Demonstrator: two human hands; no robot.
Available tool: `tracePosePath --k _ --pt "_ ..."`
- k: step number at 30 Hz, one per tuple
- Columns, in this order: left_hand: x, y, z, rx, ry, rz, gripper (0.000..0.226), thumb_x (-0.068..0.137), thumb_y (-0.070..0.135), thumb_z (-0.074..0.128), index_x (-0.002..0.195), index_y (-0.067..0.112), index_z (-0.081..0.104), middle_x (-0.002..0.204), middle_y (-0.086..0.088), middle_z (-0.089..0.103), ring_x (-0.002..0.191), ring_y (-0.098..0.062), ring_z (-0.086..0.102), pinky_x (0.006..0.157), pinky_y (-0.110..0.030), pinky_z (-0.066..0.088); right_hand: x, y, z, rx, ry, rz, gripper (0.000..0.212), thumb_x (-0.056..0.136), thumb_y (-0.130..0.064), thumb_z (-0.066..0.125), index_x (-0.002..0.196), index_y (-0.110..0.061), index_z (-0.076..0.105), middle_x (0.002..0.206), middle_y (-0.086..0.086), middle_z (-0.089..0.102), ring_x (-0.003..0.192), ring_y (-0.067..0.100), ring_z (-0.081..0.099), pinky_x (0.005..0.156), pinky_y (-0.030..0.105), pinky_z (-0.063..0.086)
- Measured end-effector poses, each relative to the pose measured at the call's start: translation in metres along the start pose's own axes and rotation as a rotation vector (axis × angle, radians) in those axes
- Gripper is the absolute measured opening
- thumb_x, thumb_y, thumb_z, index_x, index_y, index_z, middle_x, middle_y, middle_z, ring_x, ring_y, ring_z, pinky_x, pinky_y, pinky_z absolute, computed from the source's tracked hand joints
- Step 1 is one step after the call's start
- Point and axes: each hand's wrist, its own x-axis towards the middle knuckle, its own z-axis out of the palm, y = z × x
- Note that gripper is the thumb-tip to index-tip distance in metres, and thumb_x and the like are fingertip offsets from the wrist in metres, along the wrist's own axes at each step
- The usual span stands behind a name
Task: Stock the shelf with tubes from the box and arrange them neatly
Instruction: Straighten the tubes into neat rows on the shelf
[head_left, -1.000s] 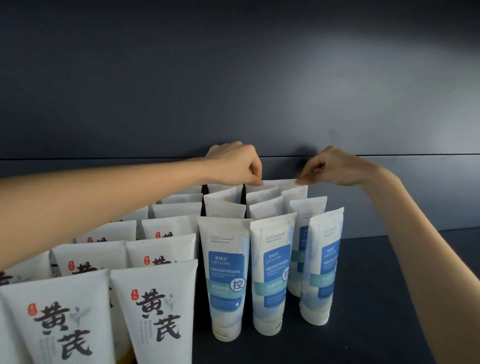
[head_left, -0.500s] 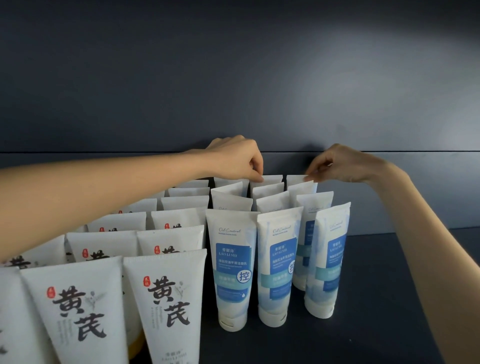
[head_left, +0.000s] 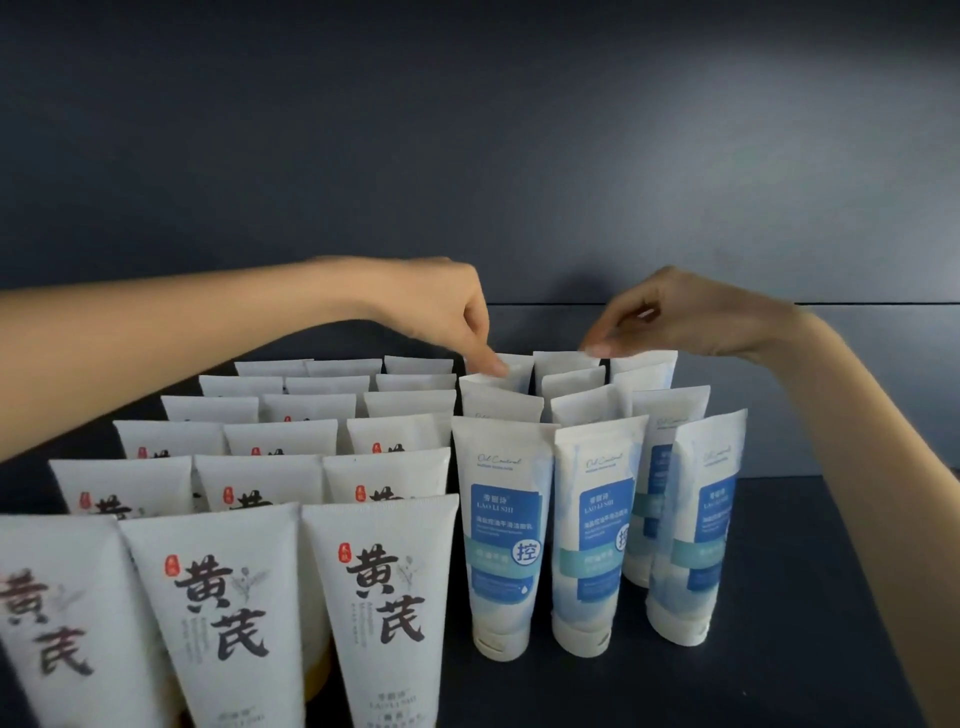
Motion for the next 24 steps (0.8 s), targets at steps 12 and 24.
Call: tracePosePath --k 12,24 --pt "0.007 -0.008 0.016 -0.069 0.055 0.143 0.019 0.078 0.037 0.074 0.063 0.028 0.068 0.073 0.011 0.06 0.061 0.006 0.049 0.054 -0.007 0.034 0.008 -0.006 0.016 -0.03 -0.045 0.016 0.006 0.076 -0.025 0.077 0.071 -0.022 0.075 0.068 -0.01 0.071 0.064 -0.003 0.06 0.064 0.007 0.045" --pt "0.007 -0.017 0.023 -0.197 0.11 0.166 0.009 0.077 0.035 0.074 0.07 0.029 0.072 0.073 0.014 0.062 0.066 0.007 0.053 0.059 -0.005 0.039 0.007 -0.004 0.015 -0.011 -0.047 0.043 0.009 0.076 -0.028 0.077 0.069 -0.025 0.074 0.071 -0.015 0.071 0.066 -0.007 0.061 0.062 0.002 0.042"
